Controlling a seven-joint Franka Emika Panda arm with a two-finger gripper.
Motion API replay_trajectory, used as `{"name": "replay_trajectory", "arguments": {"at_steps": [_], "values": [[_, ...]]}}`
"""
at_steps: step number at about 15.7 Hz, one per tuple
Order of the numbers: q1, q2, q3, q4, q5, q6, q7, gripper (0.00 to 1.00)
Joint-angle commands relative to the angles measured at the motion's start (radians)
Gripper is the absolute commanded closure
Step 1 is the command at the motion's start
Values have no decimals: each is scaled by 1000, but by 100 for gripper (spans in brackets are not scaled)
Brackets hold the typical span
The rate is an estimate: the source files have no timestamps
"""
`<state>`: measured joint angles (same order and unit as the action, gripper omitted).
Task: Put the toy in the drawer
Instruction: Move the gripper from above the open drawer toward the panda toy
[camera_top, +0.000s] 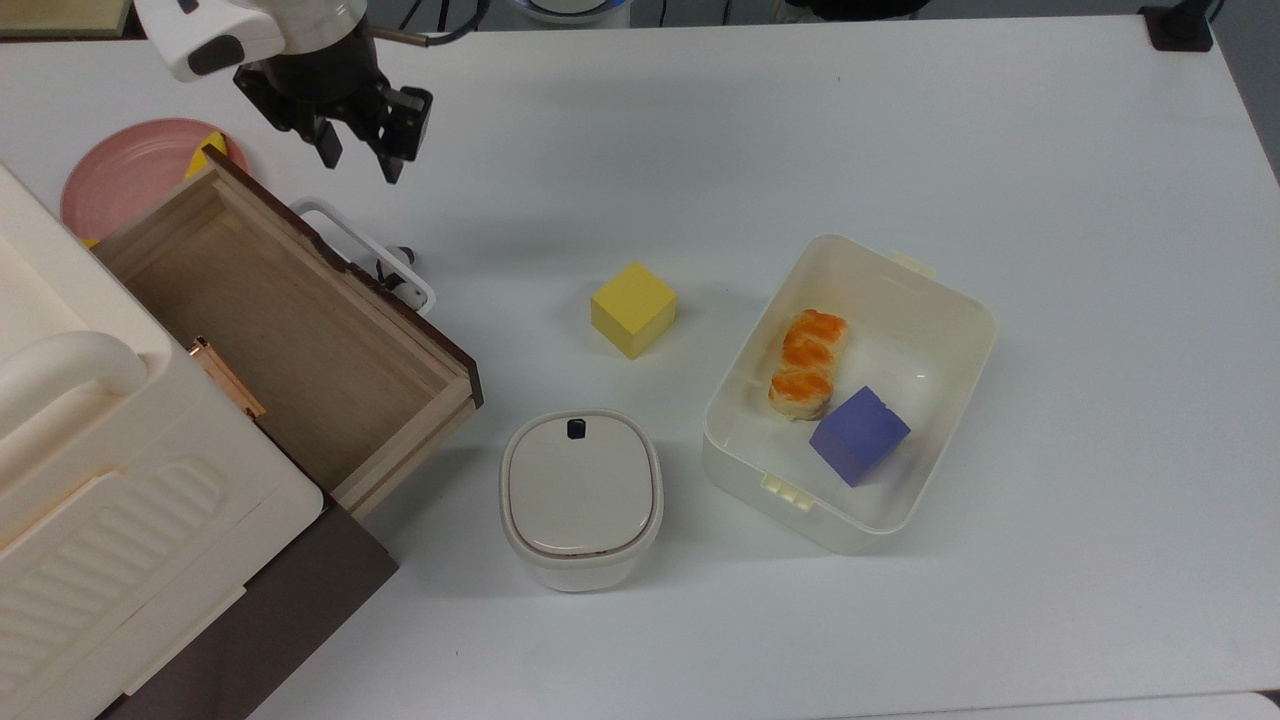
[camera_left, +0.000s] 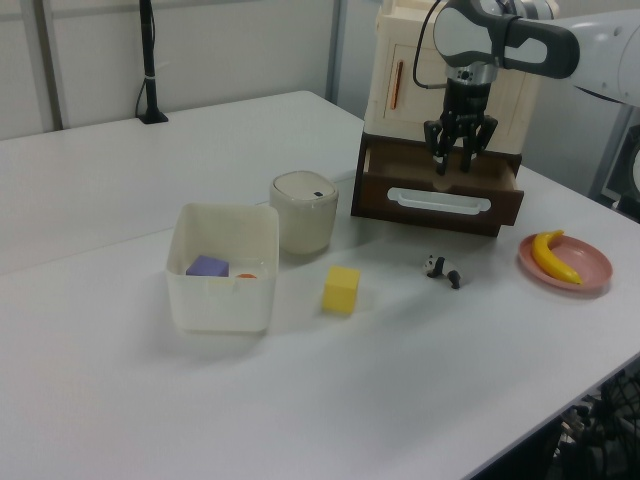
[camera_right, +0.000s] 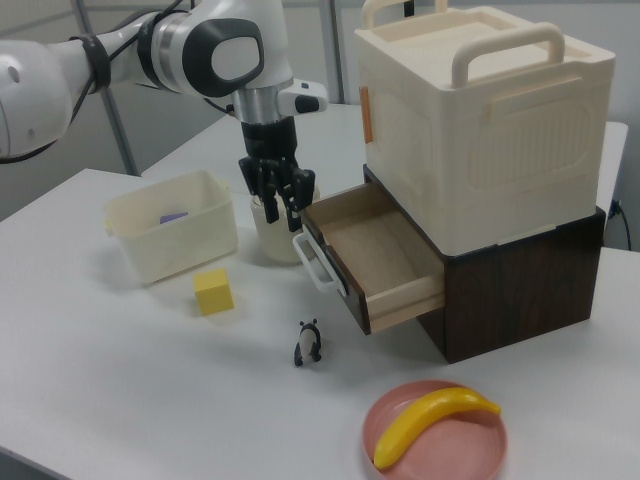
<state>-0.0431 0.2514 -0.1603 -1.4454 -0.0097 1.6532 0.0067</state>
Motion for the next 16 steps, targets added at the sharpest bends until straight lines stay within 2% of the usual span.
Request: {"name": "replay_trajectory", "arguments": {"at_steps": [1, 3, 5, 10, 11, 14, 16], "values": [[-23, -35, -5, -53, 19, -61, -299, 47], [-47, -37, -5, -88, 17, -62, -462, 47], [-50, -37, -7, -116, 10, -66, -559, 47], [-34, -69, -1, -205, -38, 2, -600, 47], [-31, -95, 2, -248, -47, 48, -608, 47], [0, -191, 5, -476, -143, 329, -599, 47], [2, -184, 7, -501, -182, 387, -597, 47]]}}
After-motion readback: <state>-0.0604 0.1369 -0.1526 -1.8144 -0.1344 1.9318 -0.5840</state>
